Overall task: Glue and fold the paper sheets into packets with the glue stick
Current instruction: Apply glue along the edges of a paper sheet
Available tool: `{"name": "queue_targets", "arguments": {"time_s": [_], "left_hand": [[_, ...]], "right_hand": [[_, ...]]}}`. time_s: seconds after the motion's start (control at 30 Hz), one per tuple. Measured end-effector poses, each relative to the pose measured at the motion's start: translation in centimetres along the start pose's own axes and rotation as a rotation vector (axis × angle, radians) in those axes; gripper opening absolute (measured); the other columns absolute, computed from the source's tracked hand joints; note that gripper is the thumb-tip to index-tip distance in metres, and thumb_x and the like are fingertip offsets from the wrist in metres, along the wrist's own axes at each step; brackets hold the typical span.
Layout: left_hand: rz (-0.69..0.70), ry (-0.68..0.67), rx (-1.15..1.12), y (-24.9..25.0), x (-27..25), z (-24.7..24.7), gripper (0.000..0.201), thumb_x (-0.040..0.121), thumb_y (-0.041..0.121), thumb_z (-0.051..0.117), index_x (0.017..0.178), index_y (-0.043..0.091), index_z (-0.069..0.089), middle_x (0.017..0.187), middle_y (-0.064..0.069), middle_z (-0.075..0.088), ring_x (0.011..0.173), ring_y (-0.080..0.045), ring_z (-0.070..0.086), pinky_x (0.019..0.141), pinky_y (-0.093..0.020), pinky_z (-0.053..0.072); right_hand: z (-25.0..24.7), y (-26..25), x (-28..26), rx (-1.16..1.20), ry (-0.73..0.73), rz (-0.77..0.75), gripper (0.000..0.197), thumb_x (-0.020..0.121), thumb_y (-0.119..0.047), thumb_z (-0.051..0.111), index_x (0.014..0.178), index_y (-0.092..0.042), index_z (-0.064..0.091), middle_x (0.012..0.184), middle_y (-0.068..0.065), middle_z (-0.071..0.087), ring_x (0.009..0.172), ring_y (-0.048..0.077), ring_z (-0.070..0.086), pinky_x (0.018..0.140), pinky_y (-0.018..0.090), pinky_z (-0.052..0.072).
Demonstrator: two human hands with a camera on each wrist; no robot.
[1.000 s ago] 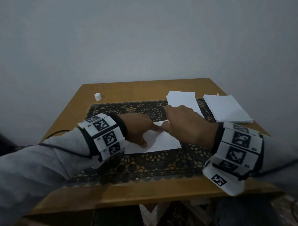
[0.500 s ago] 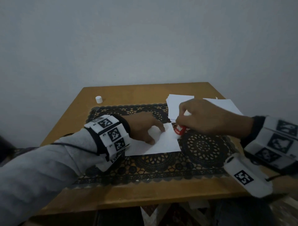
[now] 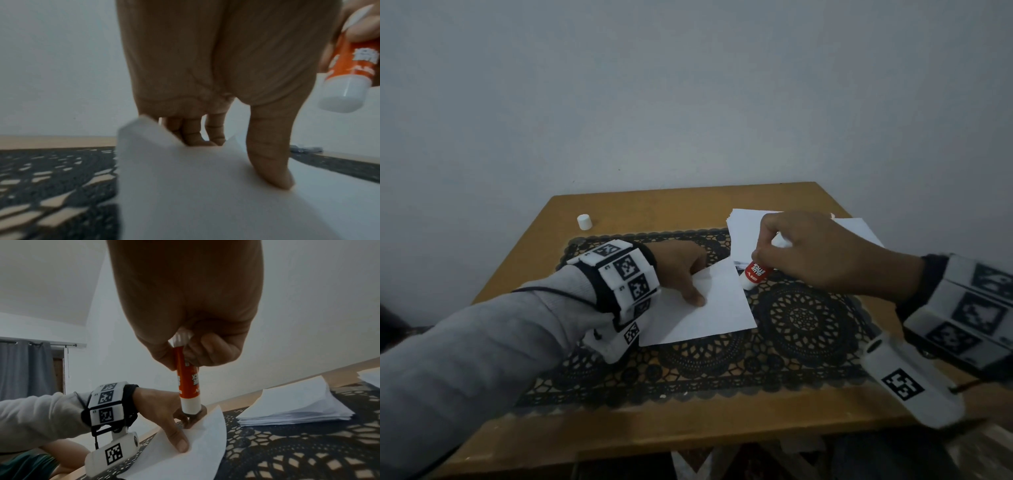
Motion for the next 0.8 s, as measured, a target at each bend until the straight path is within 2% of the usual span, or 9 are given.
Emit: {"name": "queue_targets", "arguments": {"time_s": [0.13, 0.2, 0.3, 0.37, 0.4, 0.47, 0.53, 0.67, 0.8], "left_hand": [[0.019, 0.070, -0.068, -0.3, -0.5, -0.9, 0.028, 0.083, 0.020, 0.070, 0.070, 0.021, 0.045, 0.070, 0.007, 0.045, 0.062, -0.009, 0.039, 0.054, -0.023, 0.030], [0.005, 0.131, -0.126, -1.0, -1.2, -1.8, 0.018, 0.084, 0.015, 0.068, 0.087, 0.018, 0.050, 0.079, 0.008, 0.048, 0.073, -0.012, 0.046, 0.058, -0.022, 0.034], [-0.036, 0.292, -0.344, -2.8, -2.7, -3.2, 0.063, 0.082, 0.012, 0.069, 0.133, 0.025, 0.034, 0.109, 0.003, 0.056, 0.098, -0.021, 0.058, 0.079, -0.031, 0.050], [-0.015, 0.417, -0.333, -3.2, -3.7, -3.9, 0.080, 0.082, 0.006, 0.066, 0.145, 0.032, 0.023, 0.131, 0.000, 0.051, 0.112, -0.023, 0.055, 0.092, -0.033, 0.046], [-0.012, 0.433, -0.300, -3.3, -4.0, -3.9, 0.075, 0.083, 0.005, 0.063, 0.144, 0.033, 0.029, 0.139, 0.002, 0.047, 0.119, -0.021, 0.050, 0.095, -0.028, 0.041], [-0.061, 0.352, -0.237, -3.6, -4.2, -2.8, 0.050, 0.087, 0.008, 0.060, 0.131, 0.029, 0.051, 0.142, 0.003, 0.046, 0.123, -0.018, 0.046, 0.092, -0.023, 0.037], [-0.138, 0.197, -0.150, -3.9, -4.2, -1.0, 0.037, 0.089, 0.017, 0.062, 0.125, 0.026, 0.057, 0.141, 0.002, 0.046, 0.120, -0.018, 0.047, 0.092, -0.023, 0.039], [-0.190, 0.011, -0.070, -3.4, -4.4, 1.2, 0.065, 0.085, 0.036, 0.069, 0.141, 0.025, 0.040, 0.144, 0.000, 0.040, 0.108, -0.019, 0.051, 0.083, -0.023, 0.048], [-0.186, 0.017, 0.003, -3.1, -4.3, 1.3, 0.075, 0.081, 0.043, 0.071, 0.145, 0.028, 0.034, 0.147, 0.001, 0.040, 0.129, -0.020, 0.041, 0.104, -0.031, 0.034]], "right_hand": [[-0.4, 0.3, -0.2, 0.015, 0.026, -0.023, 0.015, 0.088, -0.034, 0.059, 0.074, -0.028, 0.057, 0.090, -0.011, 0.062, 0.087, 0.010, 0.053, 0.074, 0.024, 0.040], [-0.4, 0.6, -0.2, 0.012, 0.035, -0.030, 0.015, 0.089, -0.034, 0.059, 0.075, -0.028, 0.056, 0.090, -0.008, 0.062, 0.087, 0.011, 0.053, 0.073, 0.024, 0.040], [-0.5, 0.8, 0.2, 0.016, 0.049, -0.022, 0.015, 0.089, -0.035, 0.058, 0.076, -0.028, 0.055, 0.092, -0.008, 0.061, 0.087, 0.011, 0.051, 0.069, 0.023, 0.038], [-0.4, 0.8, 0.5, 0.022, 0.048, -0.025, 0.016, 0.090, -0.035, 0.058, 0.076, -0.029, 0.055, 0.093, -0.008, 0.060, 0.086, 0.009, 0.050, 0.068, 0.022, 0.036], [-0.3, 0.7, 0.7, 0.021, 0.043, -0.028, 0.016, 0.090, -0.034, 0.059, 0.076, -0.029, 0.055, 0.093, -0.008, 0.060, 0.085, 0.008, 0.050, 0.067, 0.022, 0.036], [0.2, 0.6, 1.2, 0.011, 0.027, -0.031, 0.016, 0.091, -0.034, 0.059, 0.077, -0.028, 0.055, 0.092, -0.009, 0.059, 0.083, 0.007, 0.050, 0.066, 0.023, 0.036], [0.7, 0.6, 1.8, -0.003, 0.019, -0.038, 0.016, 0.091, -0.037, 0.058, 0.080, -0.025, 0.057, 0.091, -0.008, 0.059, 0.081, 0.006, 0.049, 0.068, 0.027, 0.037], [2.0, 0.2, 3.4, -0.008, 0.020, -0.051, 0.017, 0.093, -0.037, 0.056, 0.088, -0.021, 0.059, 0.092, -0.007, 0.059, 0.080, 0.005, 0.050, 0.067, 0.028, 0.040], [4.5, -0.6, 4.9, -0.099, -0.006, -0.056, 0.023, 0.095, -0.037, 0.054, 0.104, -0.018, 0.063, 0.101, 0.003, 0.066, 0.089, 0.018, 0.059, 0.076, 0.037, 0.050]]}}
Point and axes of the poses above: each hand's wrist, its own x-axis towards the middle knuckle, its own z-axis out of the palm, y = z × x, the point moved 8 cm from there along x, towards the middle knuckle
